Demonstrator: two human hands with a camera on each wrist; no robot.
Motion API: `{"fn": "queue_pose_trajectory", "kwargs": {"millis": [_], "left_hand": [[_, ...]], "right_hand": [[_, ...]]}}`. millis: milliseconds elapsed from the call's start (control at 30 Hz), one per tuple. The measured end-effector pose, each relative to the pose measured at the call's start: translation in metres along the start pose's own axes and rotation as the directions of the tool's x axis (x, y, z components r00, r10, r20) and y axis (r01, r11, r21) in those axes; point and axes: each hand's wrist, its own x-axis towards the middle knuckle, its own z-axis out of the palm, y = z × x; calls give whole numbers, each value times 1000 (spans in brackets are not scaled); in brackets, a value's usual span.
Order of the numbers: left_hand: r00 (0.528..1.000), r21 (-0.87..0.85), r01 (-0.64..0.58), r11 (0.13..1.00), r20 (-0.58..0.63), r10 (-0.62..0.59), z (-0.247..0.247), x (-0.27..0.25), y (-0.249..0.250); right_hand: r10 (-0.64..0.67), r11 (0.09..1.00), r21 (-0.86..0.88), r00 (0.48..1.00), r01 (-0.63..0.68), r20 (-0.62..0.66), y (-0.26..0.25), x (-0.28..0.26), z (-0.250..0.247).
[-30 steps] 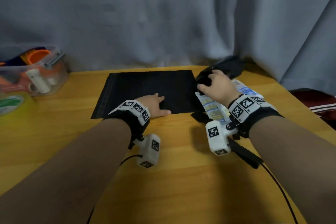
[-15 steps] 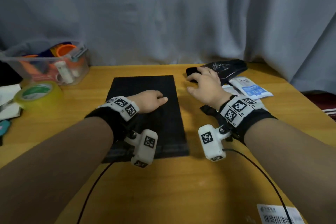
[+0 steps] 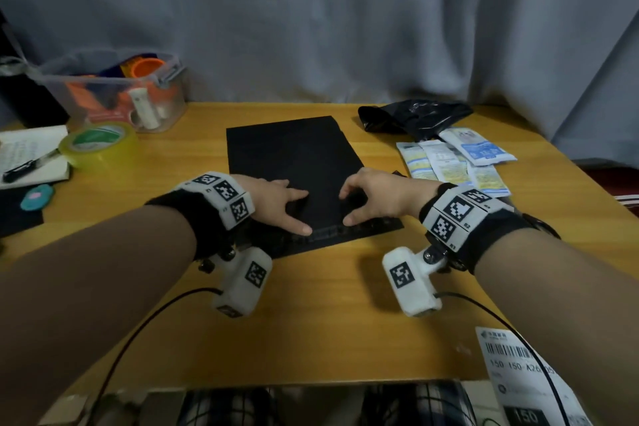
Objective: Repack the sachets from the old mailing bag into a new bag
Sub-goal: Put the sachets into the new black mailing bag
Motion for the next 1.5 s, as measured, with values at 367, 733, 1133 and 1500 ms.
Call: {"fn": "queue_pose_trajectory", "kwargs": {"millis": [367,733,1133,1500], "left_hand": [[983,-14,-5,1000,-183,2,-19,12,26],[846,-513,-395,762,-526,85,-66,73,138],[958,-888,-224,401,-276,-78,-75,120,163],[941,-922,-254,292,-305,-147,-74,121,176]], "right_hand": [[160,948,317,881,-13,-444,64,-30,-6],[648,762,353,642,-543,-411,184,-22,-43],[617,785,318,708,-531,-342,208,-7,-49],[750,599,795,413,-92,-516,213,-10,-43]]}}
